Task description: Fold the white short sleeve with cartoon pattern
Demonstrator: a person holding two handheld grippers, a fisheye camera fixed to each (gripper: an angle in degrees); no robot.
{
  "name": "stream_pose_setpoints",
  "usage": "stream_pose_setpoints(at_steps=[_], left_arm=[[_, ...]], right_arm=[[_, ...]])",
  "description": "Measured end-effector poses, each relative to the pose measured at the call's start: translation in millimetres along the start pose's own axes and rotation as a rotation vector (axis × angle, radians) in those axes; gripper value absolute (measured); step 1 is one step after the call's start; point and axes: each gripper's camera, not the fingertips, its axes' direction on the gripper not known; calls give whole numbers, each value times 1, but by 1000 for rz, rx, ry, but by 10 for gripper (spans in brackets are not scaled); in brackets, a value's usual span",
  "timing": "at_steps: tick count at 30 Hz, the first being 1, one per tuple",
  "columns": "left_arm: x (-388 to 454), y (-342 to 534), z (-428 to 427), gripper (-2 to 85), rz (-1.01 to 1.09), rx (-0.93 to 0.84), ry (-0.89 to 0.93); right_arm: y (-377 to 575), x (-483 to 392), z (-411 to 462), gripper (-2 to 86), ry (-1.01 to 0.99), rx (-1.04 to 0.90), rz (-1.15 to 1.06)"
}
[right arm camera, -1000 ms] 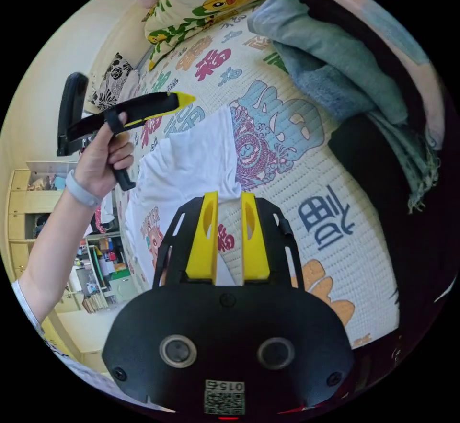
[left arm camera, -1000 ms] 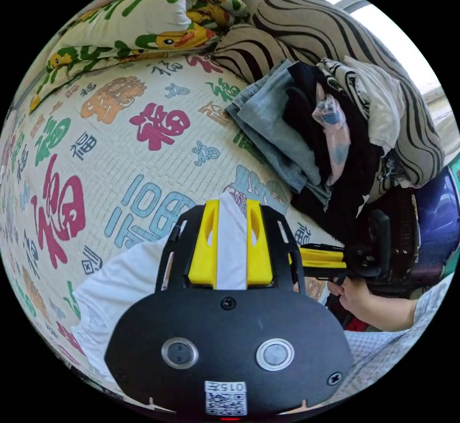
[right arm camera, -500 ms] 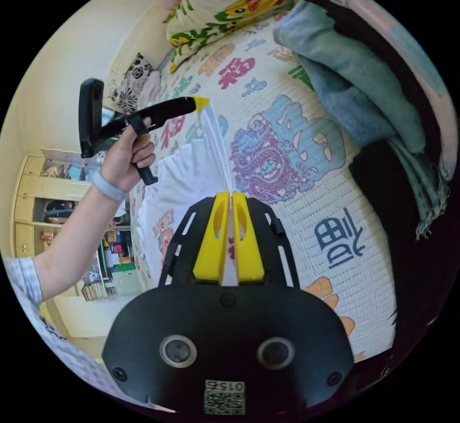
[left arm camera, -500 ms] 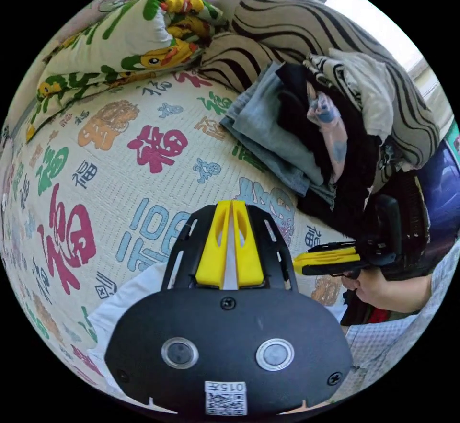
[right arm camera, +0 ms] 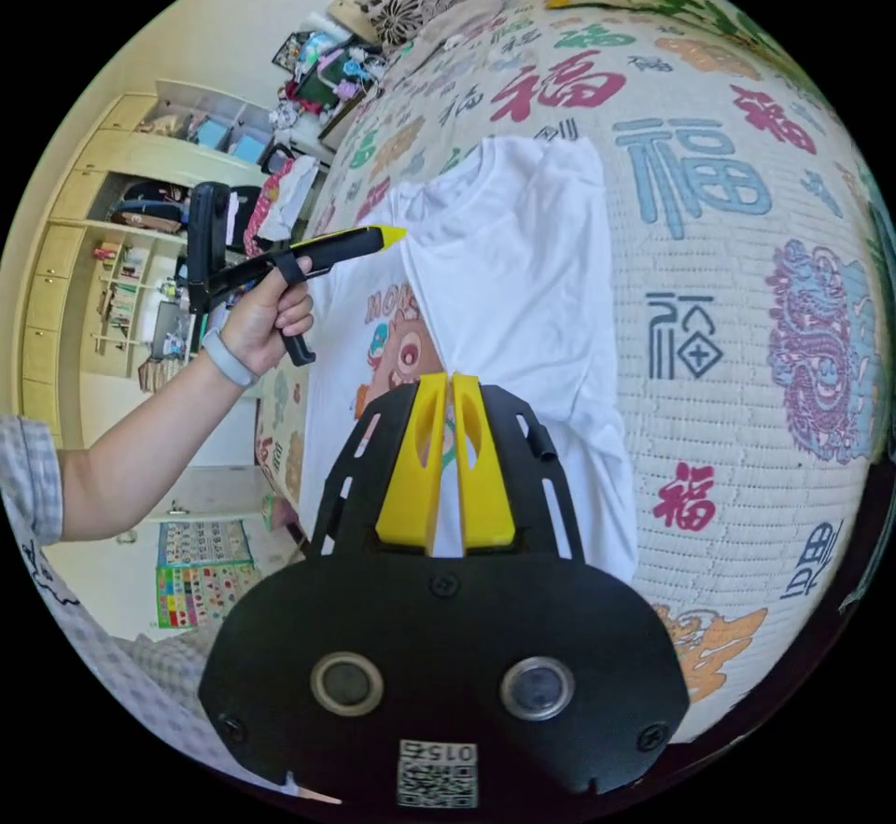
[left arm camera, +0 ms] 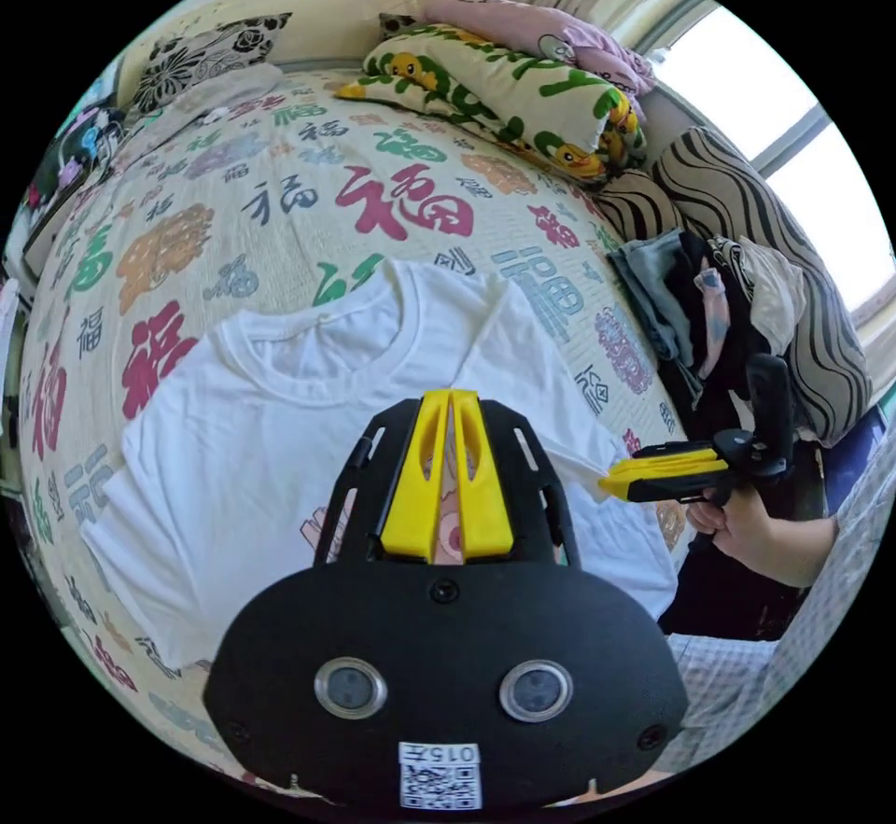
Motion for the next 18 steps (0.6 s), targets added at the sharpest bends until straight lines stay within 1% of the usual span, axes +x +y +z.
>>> stream_pose_setpoints(at_steps=[2,5,8,10,12,13,15,17,18], left_arm=[[-8,8,8,-6,-45,-25,-7],[-18,14,18,-1,-118,-101,-32],[-17,7,5,1,-125,-139,-10],[-6,-3,-20,1,-83,-63,-31],[4,-15,-27,2,-49,-25,21],[10,-25,-22,2,-34,-34,67],[18,-40,-8,0,-24,-58,97],[25,-51,10,-3,-16,-71,83],[29,-57,23,-4,3,-112,78]], right_arm=[[-5,-3,30,1,50,-84,-16],[-10,-1,53,0,54,-202,-34],[-16,-3,39,-2,52,-176,-60],[-24,-2,24,-4,61,-113,-71],[-35,1,20,-4,116,-64,-88],[-43,6,24,-5,168,-54,-85],[-56,18,38,-5,246,-86,-38],[-62,30,53,-6,300,-112,-7],[-62,32,57,-7,299,-123,-3]])
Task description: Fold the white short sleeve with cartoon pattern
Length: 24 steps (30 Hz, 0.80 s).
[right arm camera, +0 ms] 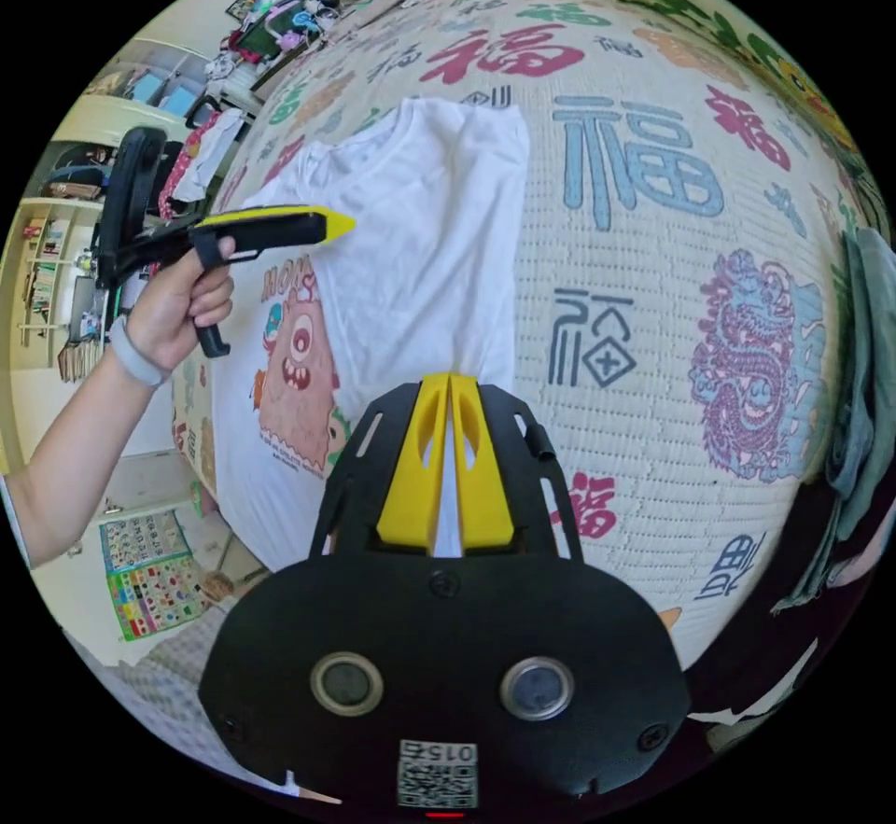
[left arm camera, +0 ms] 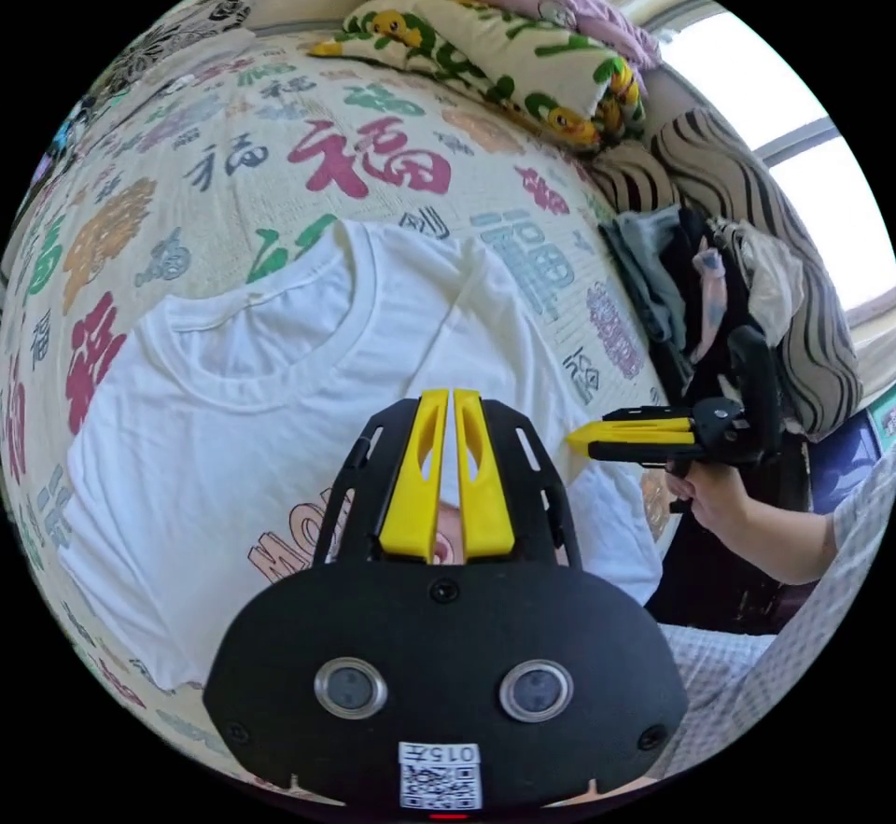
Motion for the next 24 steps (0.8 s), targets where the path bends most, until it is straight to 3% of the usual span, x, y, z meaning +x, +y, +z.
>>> stream_pose_setpoints(at_steps=[6,8,10,12,15,18,24], left_arm=[[11,-22,15,-1,34,-192,-156],[28,-35,-2,8,83,-119,-236],[45,-61,-22,44,121,13,-158],[48,-87,-21,64,100,26,-62],[44,-124,10,40,50,-77,40],[46,-141,30,1,44,-131,110],[50,-150,17,9,32,-54,30]], right_arm=[[11,7,21,-5,-66,-57,11],[6,11,5,1,-91,14,45],[0,13,-6,11,-47,85,49],[-11,16,-1,36,2,79,56],[-29,26,30,38,-21,-46,49],[-36,31,38,14,-28,-50,21],[-37,58,26,15,-26,53,116]])
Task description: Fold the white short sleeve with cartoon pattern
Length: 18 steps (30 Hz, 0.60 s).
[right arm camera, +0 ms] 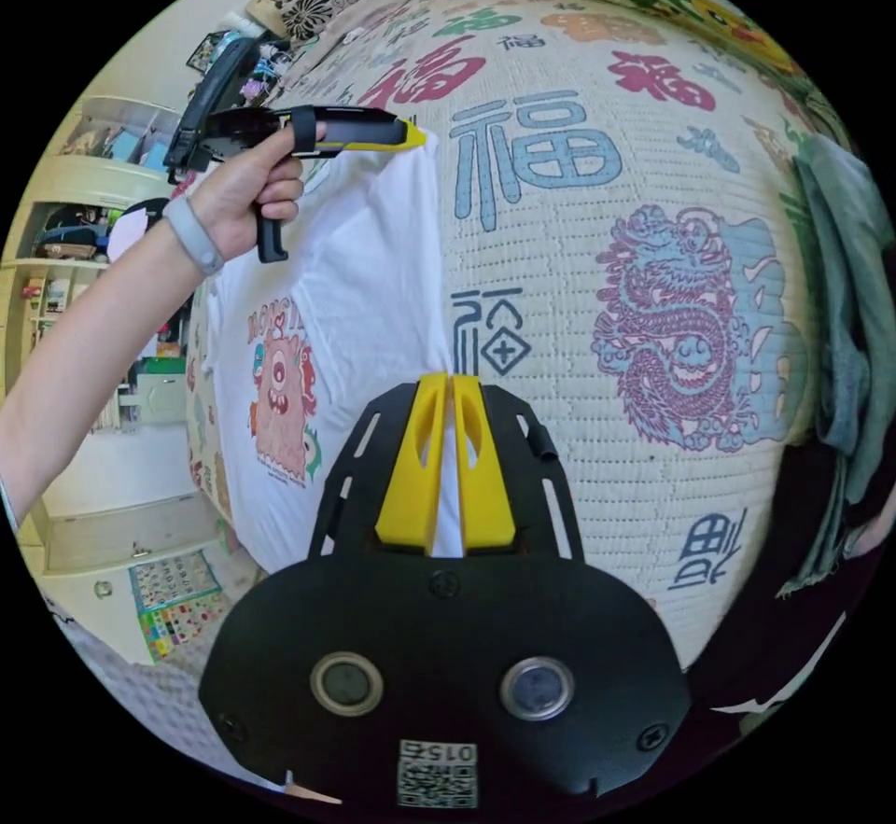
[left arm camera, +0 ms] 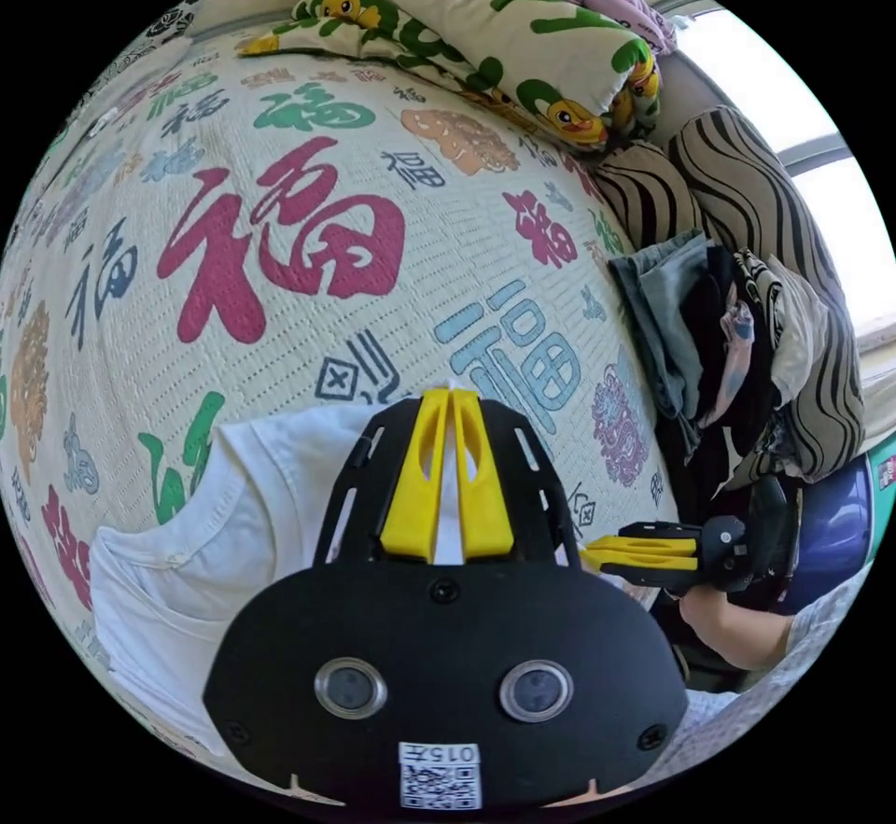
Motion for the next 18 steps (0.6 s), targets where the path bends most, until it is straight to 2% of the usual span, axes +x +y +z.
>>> stream_pose_setpoints(at_steps=[2,6,9,13,16,18], left_arm=[[-1,5,0,28,-20,-13,7],[2,45,-43,55,-49,79,-16],[11,95,-74,51,-12,107,-69],[16,153,-77,48,2,46,-174],[10,170,-74,40,-47,52,-63],[9,172,-80,29,-87,127,-17]], right_arm=[[-4,5,8,30,-25,-31,15],[-1,-5,2,39,86,16,18],[-1,-28,-2,27,43,65,-74],[-14,-71,36,8,11,-22,-216],[-17,-88,75,-3,115,-125,-240],[-14,-93,87,-5,155,-138,-241]])
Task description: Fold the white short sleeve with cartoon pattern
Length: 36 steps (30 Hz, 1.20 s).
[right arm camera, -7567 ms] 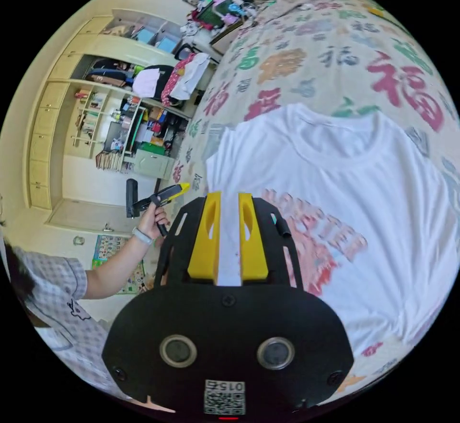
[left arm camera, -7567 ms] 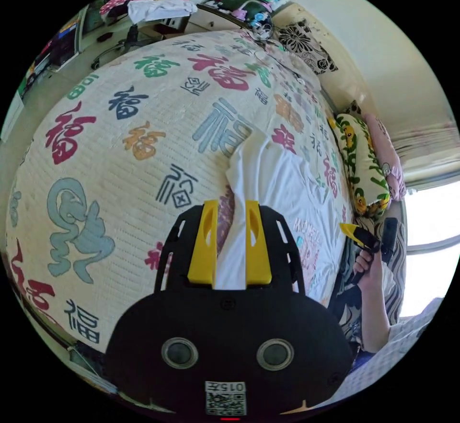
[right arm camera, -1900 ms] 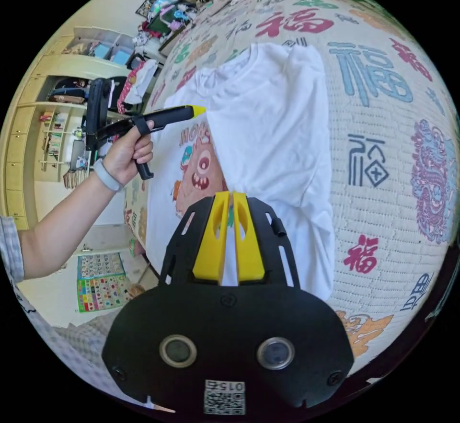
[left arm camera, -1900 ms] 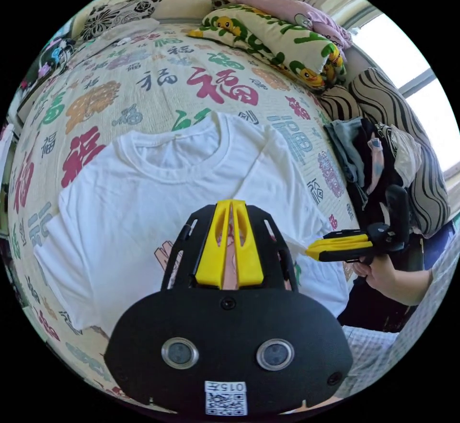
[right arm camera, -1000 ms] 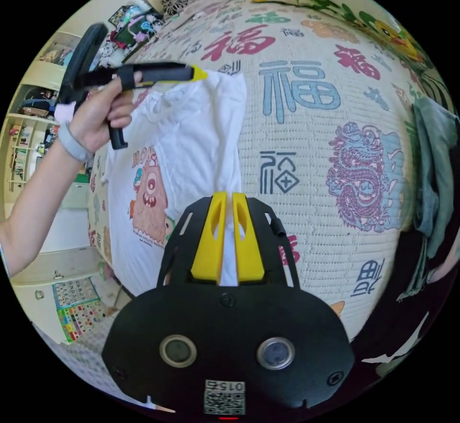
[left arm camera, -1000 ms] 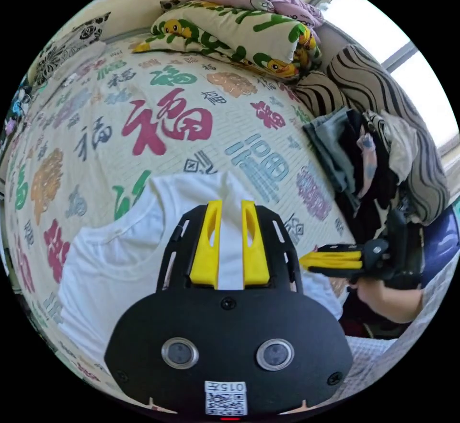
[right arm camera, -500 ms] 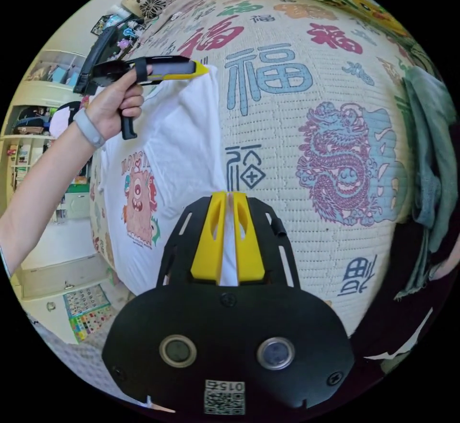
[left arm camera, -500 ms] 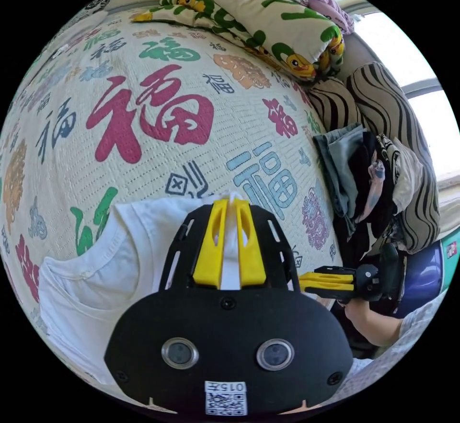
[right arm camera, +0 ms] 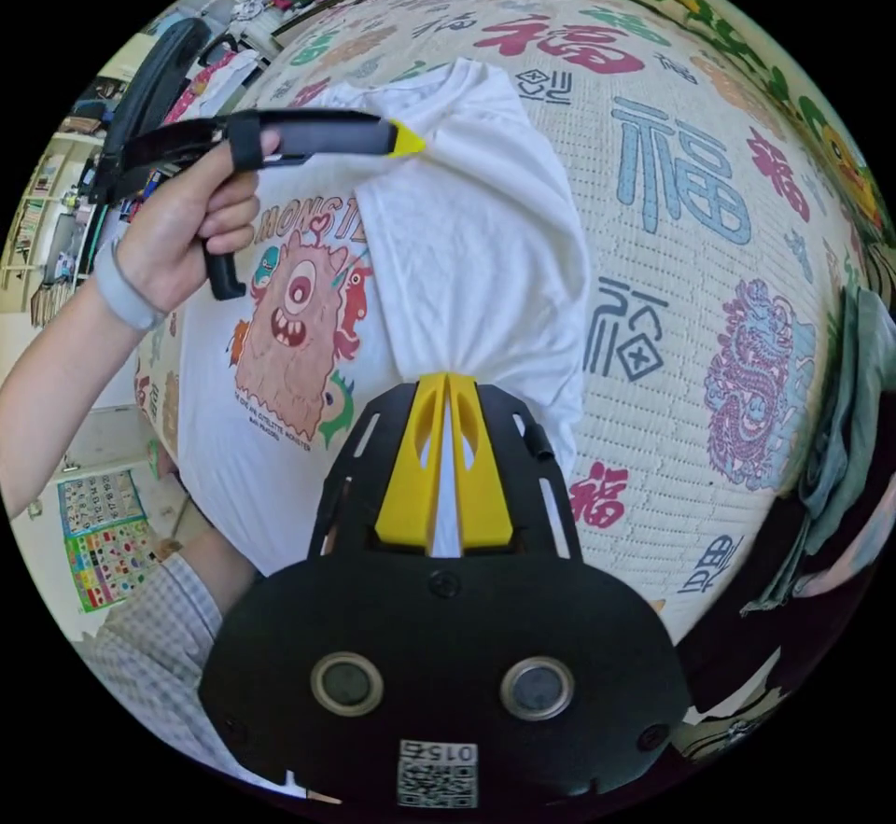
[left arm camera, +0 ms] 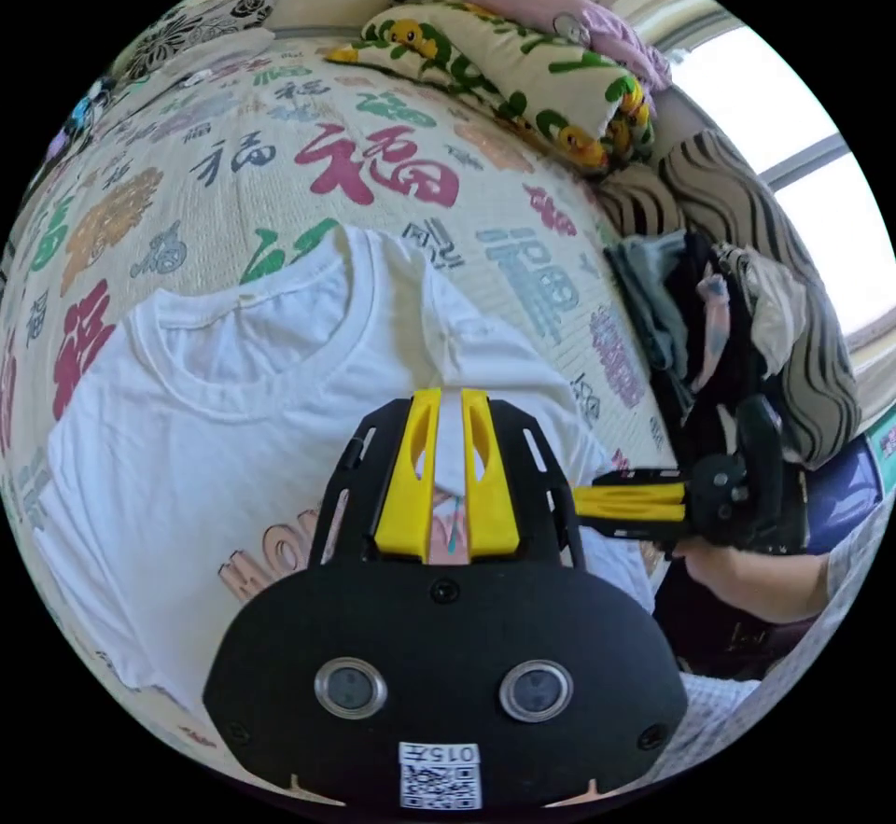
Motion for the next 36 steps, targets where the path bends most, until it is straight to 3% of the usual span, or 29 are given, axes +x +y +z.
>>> stream_pose_setpoints(at_steps=[2,5,7,10,14,17,20,25,29,33,36], left_arm=[[4,-9,-9,13,-12,88,51],[9,-41,3,-4,-146,-10,-27],[17,-63,-6,-7,-143,127,236],[16,-70,-45,-8,-193,319,400],[13,-33,-82,-8,-165,249,282],[14,24,-80,-8,-88,77,190],[17,72,-56,-8,-59,-77,129],[21,103,-47,-8,-119,-70,129],[36,106,-57,-8,-85,-94,76],[62,108,-81,-9,12,-52,-22],[67,106,-99,-9,-5,48,-4]], right_arm=[[0,-3,2,-5,-8,11,21],[-4,-5,6,-5,-31,8,58],[-9,-10,7,-5,-17,9,53],[-17,-16,8,-6,20,22,42],[-42,-17,4,-6,35,126,19],[-81,-19,7,-5,-9,150,-69],[-124,-20,31,-5,-29,37,-137],[-157,19,31,-5,127,70,50],[-149,69,18,-6,46,177,293],[-132,55,19,-6,-88,215,232],[-115,9,42,-6,-123,130,77]])
